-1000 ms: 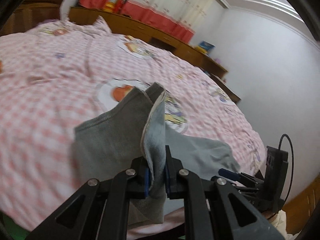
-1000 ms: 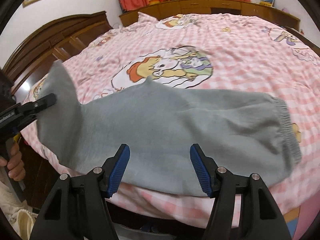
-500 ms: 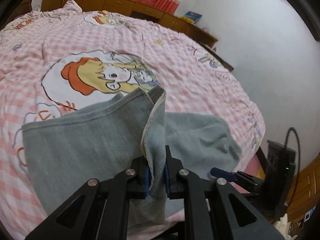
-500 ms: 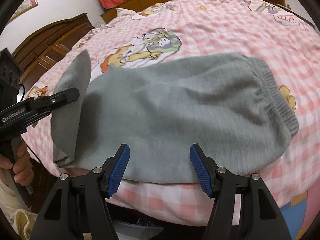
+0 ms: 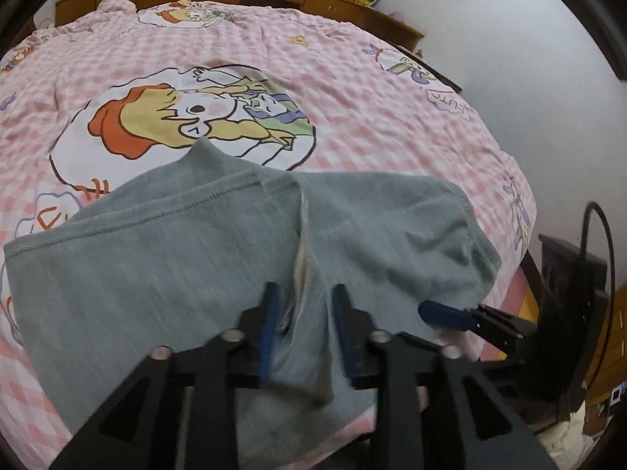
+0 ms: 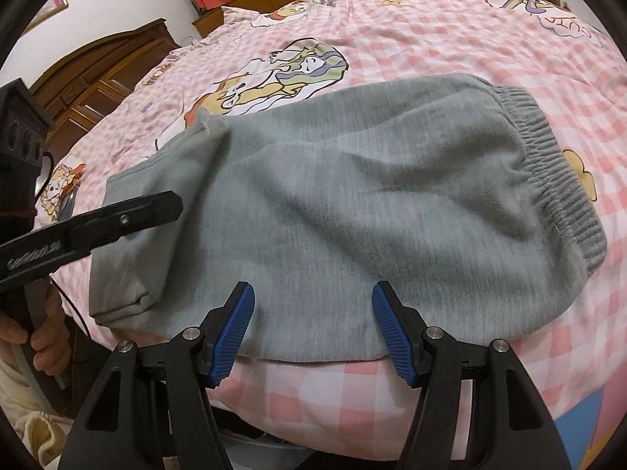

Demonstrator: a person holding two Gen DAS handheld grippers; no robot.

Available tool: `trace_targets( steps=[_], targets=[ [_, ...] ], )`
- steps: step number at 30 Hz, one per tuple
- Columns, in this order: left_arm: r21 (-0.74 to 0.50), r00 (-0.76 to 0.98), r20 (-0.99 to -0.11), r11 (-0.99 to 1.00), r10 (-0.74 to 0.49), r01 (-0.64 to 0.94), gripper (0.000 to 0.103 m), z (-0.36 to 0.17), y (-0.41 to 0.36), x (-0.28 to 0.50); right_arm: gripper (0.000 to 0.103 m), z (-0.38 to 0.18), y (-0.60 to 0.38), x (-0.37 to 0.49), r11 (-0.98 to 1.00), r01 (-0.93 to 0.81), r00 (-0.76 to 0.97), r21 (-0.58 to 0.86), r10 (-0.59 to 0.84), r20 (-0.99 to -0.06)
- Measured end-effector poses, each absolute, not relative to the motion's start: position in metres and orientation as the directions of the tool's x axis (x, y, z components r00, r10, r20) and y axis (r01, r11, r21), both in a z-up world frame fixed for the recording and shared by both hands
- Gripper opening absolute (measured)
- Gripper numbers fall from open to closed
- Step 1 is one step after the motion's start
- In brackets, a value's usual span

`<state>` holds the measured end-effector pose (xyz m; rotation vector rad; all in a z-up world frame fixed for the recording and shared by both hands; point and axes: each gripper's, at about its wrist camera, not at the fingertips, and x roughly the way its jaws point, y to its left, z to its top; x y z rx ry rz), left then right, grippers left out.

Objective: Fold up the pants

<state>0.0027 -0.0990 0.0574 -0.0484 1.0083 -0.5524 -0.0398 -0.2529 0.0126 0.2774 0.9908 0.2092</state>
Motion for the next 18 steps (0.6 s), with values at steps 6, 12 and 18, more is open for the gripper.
trace_targets(
  steps=[6, 12, 18],
  targets=[
    [-0.206, 0.461, -0.789, 0.882, -0.406, 0.423, 0.053, 0.07, -0.094, -0.014, 0.065, 0.015, -0.249, -0.037, 0.953, -0.04, 0.53, 0.301, 0.275, -0.802],
    [-0.234, 0.511, -0.761, 0.904, -0.4, 0.359, 0.058, 0.081, -0.061, -0.022, 0.065, 0.03, -0.241, -0.034, 0.949, -0.065, 0.539, 0.308, 0.293, -0.789],
    [-0.238, 0.538, -0.778, 0.944, -0.325, 0.227, 0.058, 0.068, -0.015, -0.021, 0.065, 0.048, -0.22, -0.024, 0.941, -0.103, 0.555, 0.322, 0.323, -0.767]
  ],
)
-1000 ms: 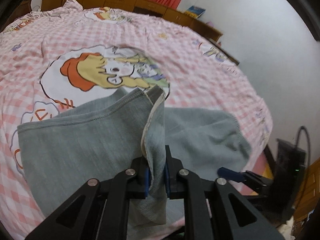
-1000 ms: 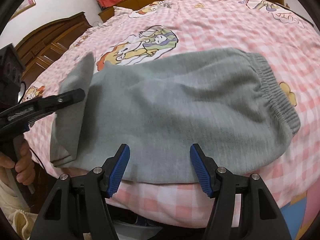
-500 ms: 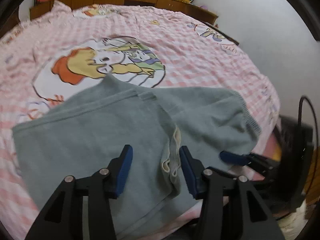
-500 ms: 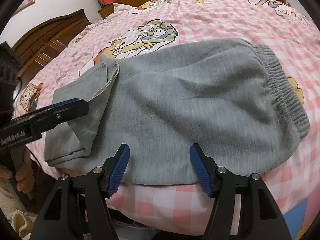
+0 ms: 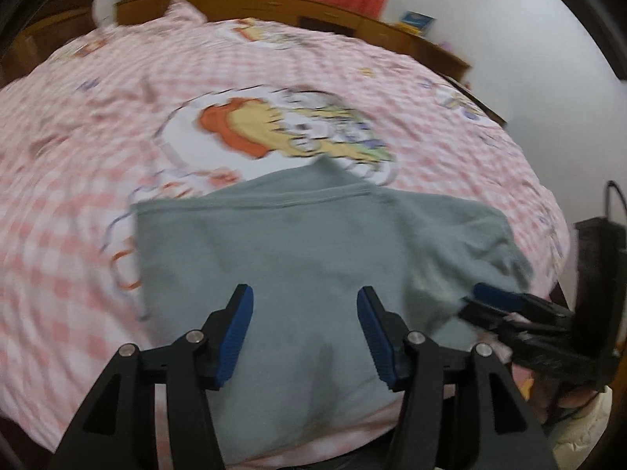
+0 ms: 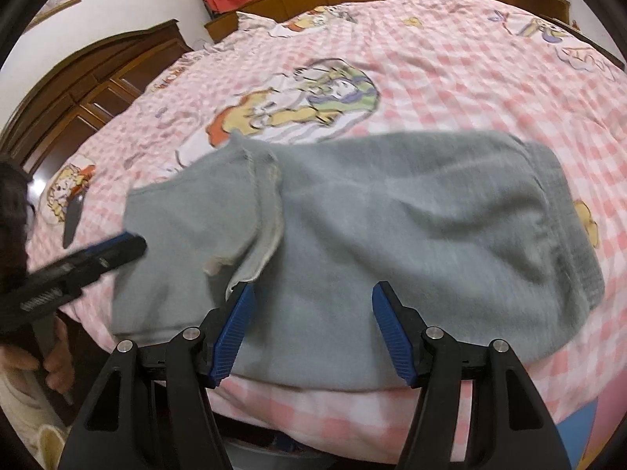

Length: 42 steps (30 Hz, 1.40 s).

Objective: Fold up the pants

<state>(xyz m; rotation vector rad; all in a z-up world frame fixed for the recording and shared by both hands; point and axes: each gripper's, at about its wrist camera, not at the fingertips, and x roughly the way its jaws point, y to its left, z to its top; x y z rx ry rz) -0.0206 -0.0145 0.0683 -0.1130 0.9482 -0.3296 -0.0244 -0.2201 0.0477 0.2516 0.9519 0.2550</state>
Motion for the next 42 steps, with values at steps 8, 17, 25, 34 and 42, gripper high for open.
trace_targets(
  steps=[8, 17, 25, 34, 42],
  targets=[
    [-0.246, 0.549, -0.788, 0.96, -0.277, 0.131, 0.058, 0.051, 0.026, -0.019, 0.065, 0.056, -0.203, -0.007, 0.924, -0.118, 0.562, 0.364, 0.365, -0.742],
    [-0.269, 0.534, -0.792, 0.954, -0.296, 0.129, 0.058, 0.033, 0.032, -0.018, 0.065, 0.056, -0.198, 0.006, 0.927, -0.128, 0.533, 0.354, 0.365, -0.764],
    [-0.306, 0.539, -0.778, 0.944, -0.323, 0.123, 0.058, 0.036, 0.041, -0.02, 0.065, 0.034, -0.177, 0.028, 0.938, -0.167, 0.485, 0.303, 0.345, -0.803],
    [-0.324, 0.553, -0.778, 0.945, -0.297, 0.051, 0.058, 0.036, 0.066, -0.023, 0.051, 0.04, -0.153, 0.033, 0.934, -0.235, 0.502, 0.269, 0.353, -0.789],
    [-0.332, 0.556, -0.774, 0.942, -0.303, 0.052, 0.058, 0.039, 0.071, -0.034, 0.051, 0.026, -0.156, 0.041, 0.93, -0.227, 0.486, 0.29, 0.366, -0.794]
  ],
)
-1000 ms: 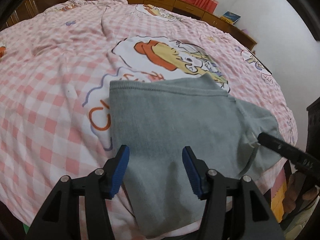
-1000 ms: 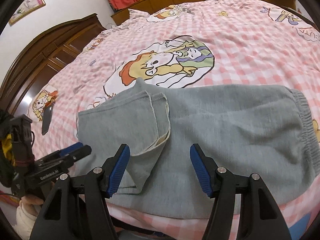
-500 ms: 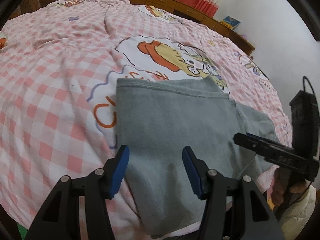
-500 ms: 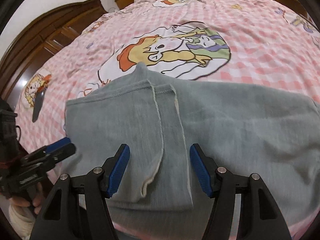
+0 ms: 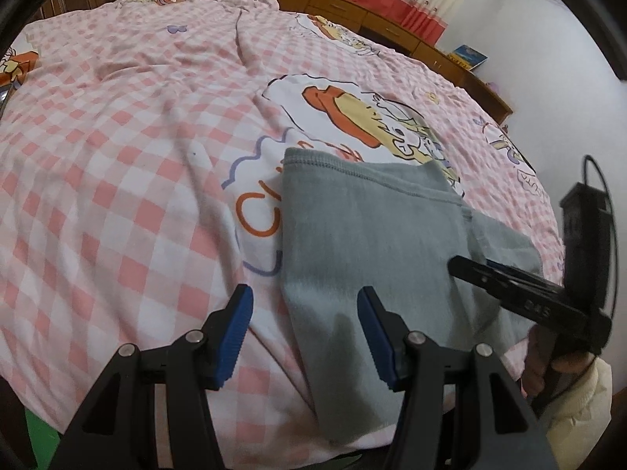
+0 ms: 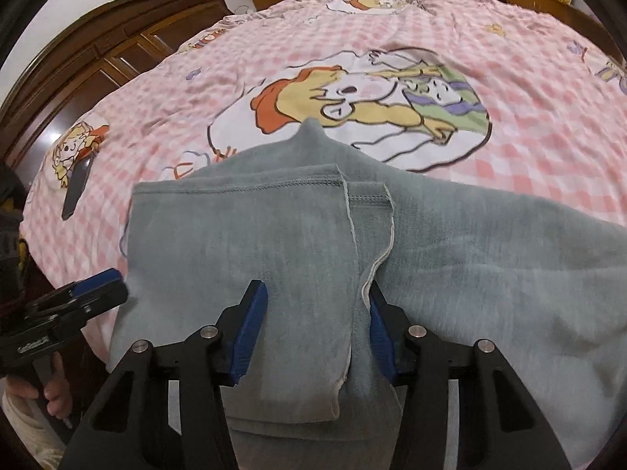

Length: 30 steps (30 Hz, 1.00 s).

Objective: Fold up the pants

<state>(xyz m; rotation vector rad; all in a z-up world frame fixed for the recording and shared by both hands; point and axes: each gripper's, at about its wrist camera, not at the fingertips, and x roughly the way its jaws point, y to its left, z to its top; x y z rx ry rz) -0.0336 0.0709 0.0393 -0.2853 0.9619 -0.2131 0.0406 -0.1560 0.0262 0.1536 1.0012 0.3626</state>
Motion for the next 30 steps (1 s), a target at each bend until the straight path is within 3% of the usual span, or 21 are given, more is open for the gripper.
trace_targets(
  steps=[2, 4, 5, 6, 21, 25, 30],
  targets=[
    [-0.327, 0.556, -0.774, 0.943, -0.302, 0.056, 0.058, 0.04, 0.072, -0.039, 0.047, 0.028, -0.153, 0.038, 0.939, -0.22, 0.5, 0.265, 0.342, -0.795],
    [-0.319, 0.557, -0.777, 0.946, -0.291, 0.05, 0.058, 0.039, 0.074, -0.043, 0.029, 0.03, -0.15, 0.036, 0.946, -0.229, 0.517, 0.228, 0.317, -0.795],
    [-0.319, 0.555, -0.78, 0.947, -0.288, 0.043, 0.058, 0.038, 0.077, -0.046, 0.015, 0.032, -0.149, 0.034, 0.946, -0.228, 0.521, 0.231, 0.319, -0.791],
    [-0.323, 0.553, -0.782, 0.946, -0.288, 0.036, 0.058, 0.038, 0.078, -0.048, 0.013, 0.035, -0.15, 0.034, 0.946, -0.22, 0.524, 0.238, 0.32, -0.789],
    [-0.377, 0.552, -0.748, 0.92, -0.369, 0.103, 0.065, 0.059, 0.077, -0.097, 0.01, 0.148, -0.156, -0.007, 0.906, -0.24, 0.675, 0.35, 0.415, -0.61],
    [-0.371, 0.551, -0.747, 0.921, -0.373, 0.12, 0.066, 0.06, 0.07, -0.101, 0.01, 0.181, -0.18, -0.024, 0.912, -0.2, 0.736, 0.357, 0.381, -0.559],
    [-0.351, 0.545, -0.753, 0.926, -0.369, 0.143, 0.066, 0.06, 0.06, -0.102, 0.01, 0.187, -0.226, -0.032, 0.935, -0.081, 0.767, 0.345, 0.28, -0.577]
  ],
)
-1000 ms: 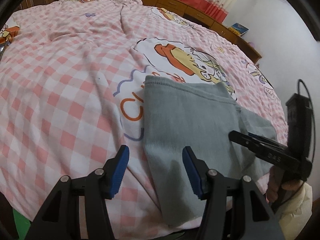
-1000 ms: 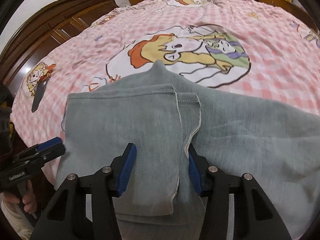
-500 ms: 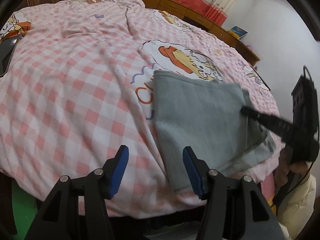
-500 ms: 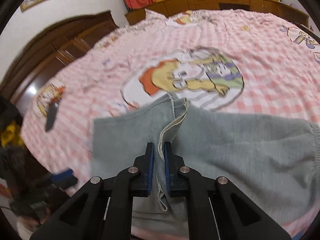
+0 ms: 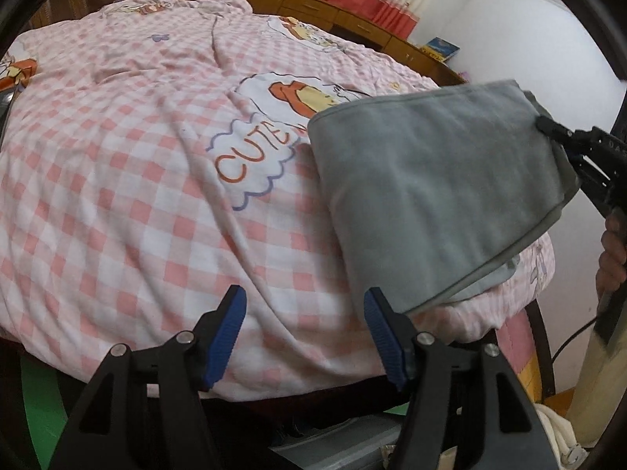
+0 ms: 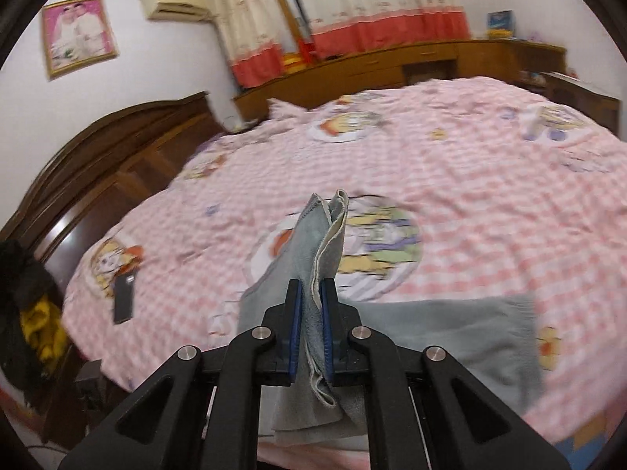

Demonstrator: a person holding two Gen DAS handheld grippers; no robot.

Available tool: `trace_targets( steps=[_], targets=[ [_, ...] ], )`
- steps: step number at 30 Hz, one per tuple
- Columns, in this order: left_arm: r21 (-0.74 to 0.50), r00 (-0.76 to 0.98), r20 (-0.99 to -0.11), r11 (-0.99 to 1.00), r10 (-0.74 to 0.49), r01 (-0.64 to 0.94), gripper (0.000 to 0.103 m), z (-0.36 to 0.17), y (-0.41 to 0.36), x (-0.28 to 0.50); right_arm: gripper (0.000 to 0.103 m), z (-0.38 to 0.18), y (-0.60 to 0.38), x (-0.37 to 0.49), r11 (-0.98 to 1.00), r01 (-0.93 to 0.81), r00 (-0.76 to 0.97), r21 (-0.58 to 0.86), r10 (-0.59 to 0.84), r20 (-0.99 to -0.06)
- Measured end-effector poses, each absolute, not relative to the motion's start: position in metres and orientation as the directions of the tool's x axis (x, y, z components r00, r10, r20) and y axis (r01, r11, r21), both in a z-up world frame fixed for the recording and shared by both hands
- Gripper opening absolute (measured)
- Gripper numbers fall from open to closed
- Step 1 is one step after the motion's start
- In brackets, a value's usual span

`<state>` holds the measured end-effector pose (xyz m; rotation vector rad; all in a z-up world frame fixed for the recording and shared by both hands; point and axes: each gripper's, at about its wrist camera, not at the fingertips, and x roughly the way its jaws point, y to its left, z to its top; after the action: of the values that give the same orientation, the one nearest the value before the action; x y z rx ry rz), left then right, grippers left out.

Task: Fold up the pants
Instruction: 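Pinch the stacked leg hems with the right gripper and fold them toward the waistband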

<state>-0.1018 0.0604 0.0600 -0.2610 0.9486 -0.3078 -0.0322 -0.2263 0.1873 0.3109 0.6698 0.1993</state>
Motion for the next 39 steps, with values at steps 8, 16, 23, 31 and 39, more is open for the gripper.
trace_targets(
  steps=[8, 16, 23, 31, 39],
  targets=[
    [-0.323, 0.518, -0.776, 0.933, -0.359, 0.162, 0.066, 0.053, 0.045, -0.095, 0.01, 0.158, -0.289, -0.032, 0.941, 0.026, 0.762, 0.336, 0.199, -0.616],
    [-0.296, 0.508, -0.786, 0.936, -0.352, 0.19, 0.066, 0.052, 0.024, -0.08, 0.01, 0.106, -0.316, -0.011, 0.951, 0.086, 0.703, 0.296, 0.153, -0.695],
    [-0.298, 0.497, -0.788, 0.932, -0.363, 0.209, 0.066, 0.053, 0.007, -0.061, 0.012, 0.047, -0.34, 0.007, 0.944, 0.13, 0.627, 0.303, 0.159, -0.763],
    [-0.271, 0.498, -0.764, 0.905, -0.41, 0.329, 0.066, 0.066, -0.031, -0.036, 0.018, 0.054, -0.363, -0.007, 0.918, 0.16, 0.628, 0.364, 0.19, -0.755],
    [-0.257, 0.5, -0.738, 0.874, -0.453, 0.412, 0.033, 0.073, -0.065, 0.005, 0.036, 0.086, -0.334, -0.028, 0.942, 0.059, 0.697, 0.329, 0.197, -0.689]
  ],
)
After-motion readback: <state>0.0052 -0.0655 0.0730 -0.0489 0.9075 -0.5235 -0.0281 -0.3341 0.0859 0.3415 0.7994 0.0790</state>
